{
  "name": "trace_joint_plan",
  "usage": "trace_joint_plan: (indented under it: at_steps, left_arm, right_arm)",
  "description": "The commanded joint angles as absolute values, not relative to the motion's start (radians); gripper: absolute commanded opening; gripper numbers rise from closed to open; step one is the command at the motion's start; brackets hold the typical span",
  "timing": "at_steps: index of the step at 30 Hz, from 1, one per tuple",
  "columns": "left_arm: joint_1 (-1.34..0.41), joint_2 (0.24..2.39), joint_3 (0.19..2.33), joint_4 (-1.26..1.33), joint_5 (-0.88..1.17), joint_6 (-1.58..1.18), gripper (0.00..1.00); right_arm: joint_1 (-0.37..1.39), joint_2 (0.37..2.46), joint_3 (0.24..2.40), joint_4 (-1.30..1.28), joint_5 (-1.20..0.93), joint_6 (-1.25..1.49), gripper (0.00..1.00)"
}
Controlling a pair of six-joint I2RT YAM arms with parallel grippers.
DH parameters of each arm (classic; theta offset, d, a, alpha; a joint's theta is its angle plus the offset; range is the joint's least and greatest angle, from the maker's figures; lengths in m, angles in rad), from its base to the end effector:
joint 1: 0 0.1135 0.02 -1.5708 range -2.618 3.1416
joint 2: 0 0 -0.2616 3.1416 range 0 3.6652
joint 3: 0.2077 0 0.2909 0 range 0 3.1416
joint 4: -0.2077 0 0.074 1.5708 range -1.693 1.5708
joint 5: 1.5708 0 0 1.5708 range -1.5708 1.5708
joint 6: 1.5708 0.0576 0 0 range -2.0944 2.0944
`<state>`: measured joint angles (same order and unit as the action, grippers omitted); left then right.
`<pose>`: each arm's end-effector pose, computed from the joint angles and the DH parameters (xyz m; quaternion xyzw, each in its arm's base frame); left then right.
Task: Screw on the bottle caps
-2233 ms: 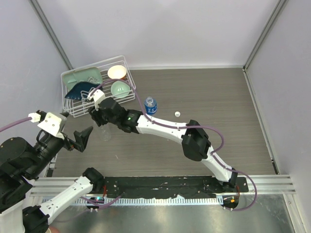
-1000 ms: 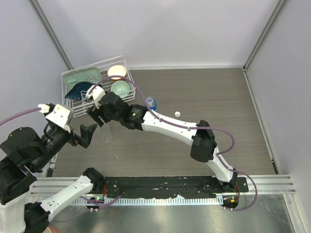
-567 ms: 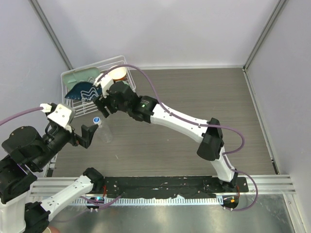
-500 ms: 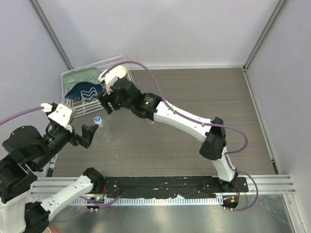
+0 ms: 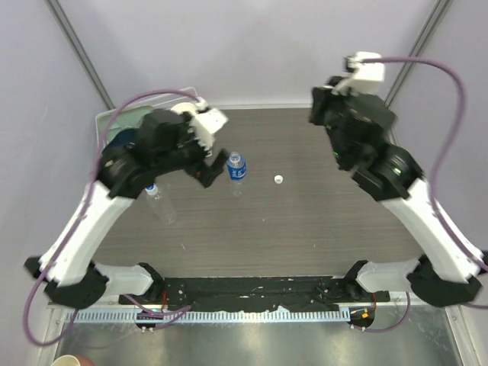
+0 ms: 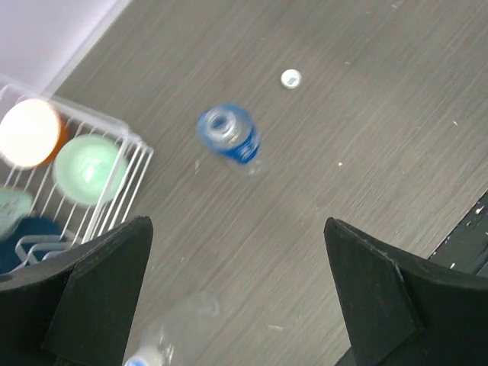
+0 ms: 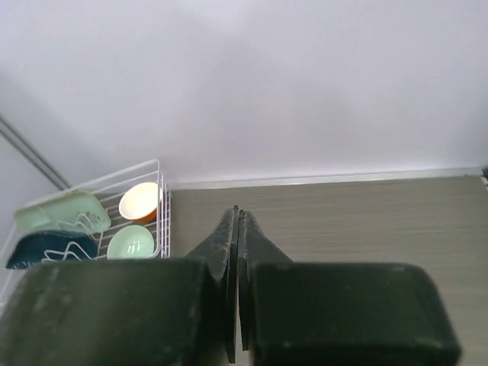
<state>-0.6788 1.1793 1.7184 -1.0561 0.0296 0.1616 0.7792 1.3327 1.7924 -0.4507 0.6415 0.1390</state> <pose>0.1920 -0.1571 0.4879 0.3594 0.7861 -0.1409 0.4828 0.2426 0.1912 0.5489 0.0024 0.7045 0.0998 0.7026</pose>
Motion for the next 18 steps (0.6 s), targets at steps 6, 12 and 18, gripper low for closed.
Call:
trace_joint_plan:
  at_steps: [6,12,18]
  left_arm:
    - [-0.903,1.707,1.975,-0.835,-0.075,0.173,0.92]
    - [-0.904,2.073,2.109,-0.790,-0.201,0.134,0.73]
    - [-0.873,2.259,2.198,-0.729,-0.278,0.095,0.73]
  right_arm:
    - [0.762,1.028,1.500,-0.597,0.969,0.330,0.17]
    - [0.764,0.862,1.401,-0.603,0.983,0.371,0.39]
    - [0.764,0.784,1.319,-0.566,0.953,0.347,0.39]
